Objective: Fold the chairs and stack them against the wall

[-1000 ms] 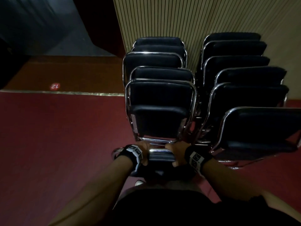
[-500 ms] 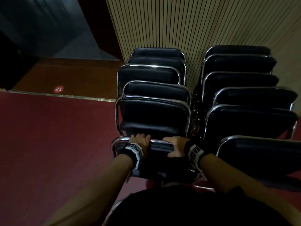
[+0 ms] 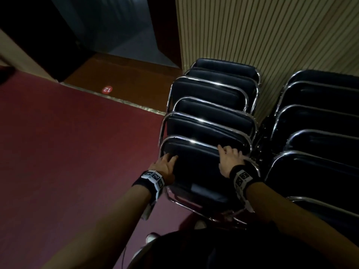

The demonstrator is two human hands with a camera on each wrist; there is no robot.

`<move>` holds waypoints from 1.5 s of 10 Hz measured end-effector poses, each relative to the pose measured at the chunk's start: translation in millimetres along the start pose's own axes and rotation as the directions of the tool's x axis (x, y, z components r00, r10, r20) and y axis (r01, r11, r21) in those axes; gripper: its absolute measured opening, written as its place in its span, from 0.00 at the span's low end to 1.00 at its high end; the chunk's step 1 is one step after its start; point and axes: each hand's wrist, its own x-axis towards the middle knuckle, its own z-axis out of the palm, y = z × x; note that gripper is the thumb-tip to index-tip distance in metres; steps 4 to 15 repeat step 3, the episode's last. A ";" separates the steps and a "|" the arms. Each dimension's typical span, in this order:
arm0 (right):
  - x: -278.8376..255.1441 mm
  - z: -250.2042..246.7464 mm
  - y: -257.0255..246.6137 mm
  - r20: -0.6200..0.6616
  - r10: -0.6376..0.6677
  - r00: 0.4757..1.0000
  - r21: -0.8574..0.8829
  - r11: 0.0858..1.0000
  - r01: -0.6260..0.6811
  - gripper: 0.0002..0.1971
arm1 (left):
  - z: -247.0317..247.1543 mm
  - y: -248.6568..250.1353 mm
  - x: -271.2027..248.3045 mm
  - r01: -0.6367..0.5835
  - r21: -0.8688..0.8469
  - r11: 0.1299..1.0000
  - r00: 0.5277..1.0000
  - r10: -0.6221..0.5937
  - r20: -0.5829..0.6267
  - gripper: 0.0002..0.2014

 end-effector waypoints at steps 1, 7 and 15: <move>-0.5 -4.8 -10.8 0.020 0.024 1.000 -0.008 1.000 -0.024 0.43 | 9.5 -13.2 -11.0 0.028 -0.079 0.996 0.999 -0.025 0.035 0.37; -8.8 -24.3 -58.8 -0.063 -0.121 0.991 0.039 0.992 0.123 0.40 | 10.5 -44.2 -35.8 0.097 -0.129 0.987 0.995 -0.095 0.016 0.28; -8.8 -24.3 -58.8 -0.063 -0.121 0.991 0.039 0.992 0.123 0.40 | 10.5 -44.2 -35.8 0.097 -0.129 0.987 0.995 -0.095 0.016 0.28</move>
